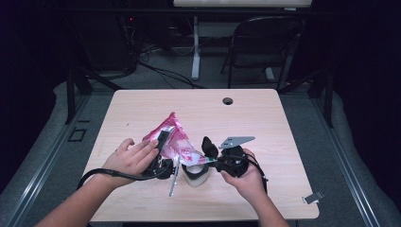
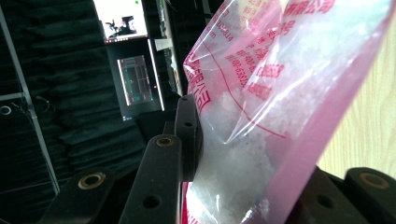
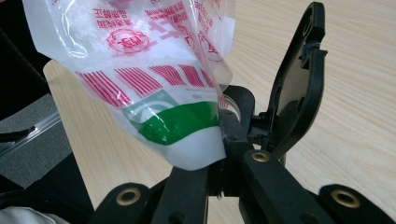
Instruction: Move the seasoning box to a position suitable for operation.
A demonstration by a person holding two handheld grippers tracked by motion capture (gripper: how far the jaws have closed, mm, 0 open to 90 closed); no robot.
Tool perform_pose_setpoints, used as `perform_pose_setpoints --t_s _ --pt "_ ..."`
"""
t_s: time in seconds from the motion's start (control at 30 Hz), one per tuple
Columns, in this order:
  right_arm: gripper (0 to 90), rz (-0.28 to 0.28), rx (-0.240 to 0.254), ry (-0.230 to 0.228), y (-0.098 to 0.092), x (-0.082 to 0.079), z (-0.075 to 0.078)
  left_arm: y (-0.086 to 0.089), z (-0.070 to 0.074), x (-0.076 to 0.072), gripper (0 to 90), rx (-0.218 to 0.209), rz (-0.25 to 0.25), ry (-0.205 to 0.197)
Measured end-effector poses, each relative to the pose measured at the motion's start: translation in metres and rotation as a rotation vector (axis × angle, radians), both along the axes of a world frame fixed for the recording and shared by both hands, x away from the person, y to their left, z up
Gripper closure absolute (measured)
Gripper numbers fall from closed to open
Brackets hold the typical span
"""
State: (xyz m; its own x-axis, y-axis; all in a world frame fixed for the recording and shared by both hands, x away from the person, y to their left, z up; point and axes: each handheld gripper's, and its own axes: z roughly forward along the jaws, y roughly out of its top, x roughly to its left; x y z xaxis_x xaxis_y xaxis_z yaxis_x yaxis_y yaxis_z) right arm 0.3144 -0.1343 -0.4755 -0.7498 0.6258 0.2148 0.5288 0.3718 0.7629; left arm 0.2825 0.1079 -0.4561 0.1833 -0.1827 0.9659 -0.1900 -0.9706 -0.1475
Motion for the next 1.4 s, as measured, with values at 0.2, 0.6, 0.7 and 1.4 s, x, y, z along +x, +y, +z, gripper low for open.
perform_pose_setpoints --t_s 0.2,0.6,0.7,1.4 --pt "90.0 0.001 -0.002 -0.001 0.0 0.0 0.0 0.002 -0.002 0.0 75.9 -0.019 0.006 0.01" --pt "90.0 0.004 0.013 -0.012 0.002 -0.001 0.004 0.007 -0.005 -0.001 76.1 -0.062 0.024 0.028" --pt "90.0 0.009 0.01 -0.015 0.002 -0.002 0.005 0.009 -0.007 -0.001 76.1 -0.075 0.028 0.037" --pt "90.0 0.003 0.026 -0.03 0.003 -0.004 0.008 0.015 -0.021 -0.004 76.9 -0.171 0.062 0.088"
